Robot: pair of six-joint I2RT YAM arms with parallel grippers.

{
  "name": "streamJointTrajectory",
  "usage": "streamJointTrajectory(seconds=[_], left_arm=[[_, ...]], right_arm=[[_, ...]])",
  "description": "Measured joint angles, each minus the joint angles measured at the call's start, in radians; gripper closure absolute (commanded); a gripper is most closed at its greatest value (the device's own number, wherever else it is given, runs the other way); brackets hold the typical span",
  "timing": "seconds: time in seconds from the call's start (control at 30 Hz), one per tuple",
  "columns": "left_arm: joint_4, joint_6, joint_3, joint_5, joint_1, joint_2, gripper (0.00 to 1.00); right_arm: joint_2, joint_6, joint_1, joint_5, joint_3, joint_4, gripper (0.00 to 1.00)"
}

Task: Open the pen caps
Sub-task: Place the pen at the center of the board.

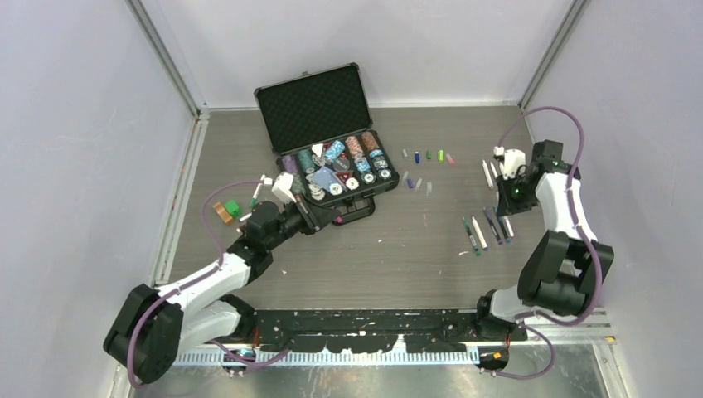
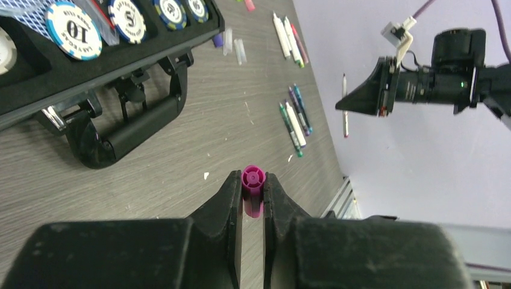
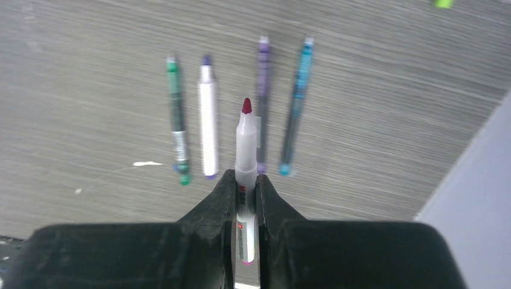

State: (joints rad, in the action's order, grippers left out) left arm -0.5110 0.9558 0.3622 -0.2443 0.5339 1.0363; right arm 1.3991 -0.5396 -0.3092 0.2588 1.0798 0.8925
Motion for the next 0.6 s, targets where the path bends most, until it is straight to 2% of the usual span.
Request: streamJointTrajectory(seconds=[0.2,0.6], left_arm=[[-0.008,-0.038,0.0,-0.045,0.0,0.034,1.0],[-0.007,-0.075,0.0,-0.06,-0.002,0.035,1.0]], right_arm=[[0.164,-0.072,-0.095,-0.09,0.089,-0.013,0.92],[0.396,-0.087,-0.108,-0.179,0.135,-0.082,0.87]])
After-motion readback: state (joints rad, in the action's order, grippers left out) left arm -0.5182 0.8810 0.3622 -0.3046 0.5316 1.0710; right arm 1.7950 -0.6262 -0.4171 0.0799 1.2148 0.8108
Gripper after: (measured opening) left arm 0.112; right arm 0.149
